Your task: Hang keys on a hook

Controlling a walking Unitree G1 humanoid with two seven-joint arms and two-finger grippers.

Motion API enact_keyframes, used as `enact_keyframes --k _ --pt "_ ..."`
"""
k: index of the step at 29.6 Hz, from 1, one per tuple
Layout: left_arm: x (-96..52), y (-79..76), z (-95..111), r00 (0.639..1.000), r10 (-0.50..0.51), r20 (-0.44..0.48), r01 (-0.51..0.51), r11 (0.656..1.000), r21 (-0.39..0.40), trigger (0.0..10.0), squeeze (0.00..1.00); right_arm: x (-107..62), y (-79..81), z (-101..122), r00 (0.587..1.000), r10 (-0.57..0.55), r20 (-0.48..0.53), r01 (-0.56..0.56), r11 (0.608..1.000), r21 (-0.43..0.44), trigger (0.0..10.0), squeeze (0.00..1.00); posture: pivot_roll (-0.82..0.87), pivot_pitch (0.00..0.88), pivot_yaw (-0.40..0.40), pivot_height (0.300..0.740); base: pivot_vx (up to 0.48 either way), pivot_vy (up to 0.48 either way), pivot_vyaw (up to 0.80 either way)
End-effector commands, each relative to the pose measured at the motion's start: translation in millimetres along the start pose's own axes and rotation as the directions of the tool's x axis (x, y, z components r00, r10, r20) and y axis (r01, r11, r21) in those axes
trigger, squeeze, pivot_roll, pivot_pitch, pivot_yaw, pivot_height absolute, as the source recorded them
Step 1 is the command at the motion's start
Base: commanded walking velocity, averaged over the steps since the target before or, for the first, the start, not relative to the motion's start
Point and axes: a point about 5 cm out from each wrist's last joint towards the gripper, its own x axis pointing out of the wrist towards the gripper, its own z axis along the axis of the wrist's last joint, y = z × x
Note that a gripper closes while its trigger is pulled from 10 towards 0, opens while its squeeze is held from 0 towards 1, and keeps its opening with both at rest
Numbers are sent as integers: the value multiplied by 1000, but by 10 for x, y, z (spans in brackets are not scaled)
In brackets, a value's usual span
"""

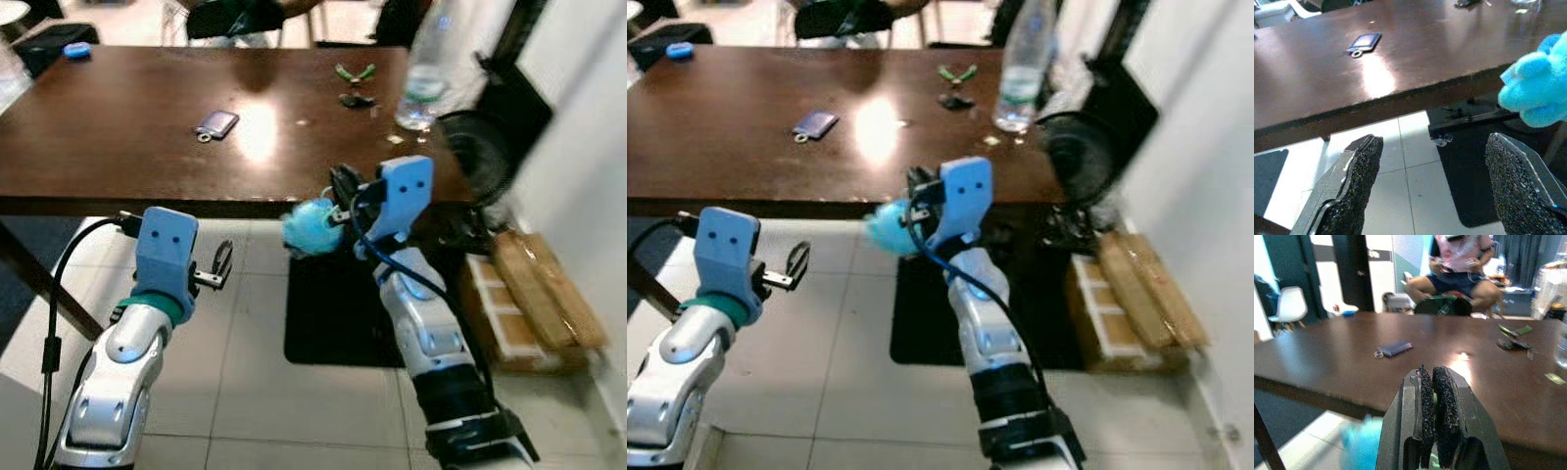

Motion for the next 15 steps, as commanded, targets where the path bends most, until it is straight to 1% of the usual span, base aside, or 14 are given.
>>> enact_keyframes --k 1,2,3,8,9,10,11,12,13,14,15 --pt "-24 38 -72 1000 13 -26 -13 1000 2 10000 0 13 74 -15 1000 22 -5 -22 1000 3 10000 0 12 45 77 740 -296 0 0" --pt "-16 31 -68 1000 11 -24 -11 1000 3 10000 0 11 68 -26 1000 24 -9 -24 1000 -6 10000 0 11 40 77 740 0 0 0" --pt "-10 15 -69 1000 5 -24 -5 1000 -5 10000 0 3 60 -44 1000 25 -15 -25 1000 -11 10000 0 7 27 80 740 0 0 525" --pt "-6 4 -70 1000 1 -25 -1 1000 -10 10000 0 -2 54 -56 1000 25 -18 -26 1000 -13 10000 0 7 27 80 740 0 0 525" --pt "19 -54 -50 999 -28 -28 26 998 -59 10000 0 -15 27 -88 999 16 -29 -16 1000 -27 10000 0 -2 2 98 740 0 0 788" --pt "19 -54 -50 999 -28 -28 26 998 -59 10000 0 -15 27 -88 999 16 -29 -16 1000 -27 10000 0 -2 2 98 740 0 0 788" --pt "50 -119 -10 998 -64 -25 61 992 -107 10000 0 -23 -10 -111 999 -1 -37 0 999 -43 10000 0 -7 0 106 740 0 0 794" --pt "83 -184 47 994 -105 -12 103 986 -132 10000 0 -25 -47 -121 999 -21 -39 19 998 -54 10000 0 -11 0 112 740 0 0 794" --pt "83 -184 47 994 -105 -12 103 986 -132 10000 0 -25 -47 -121 999 -21 -39 19 998 -54 10000 0 -11 0 112 740 0 0 794" --pt "134 -249 130 989 -146 6 145 978 -147 10000 0 -26 -85 -127 998 -44 -39 42 997 -63 10000 0 -15 0 116 740 0 0 794" --pt "134 -249 130 989 -146 6 145 978 -147 10000 0 -26 -85 -127 998 -44 -39 42 997 -63 10000 0 -15 0 116 740 0 0 794"
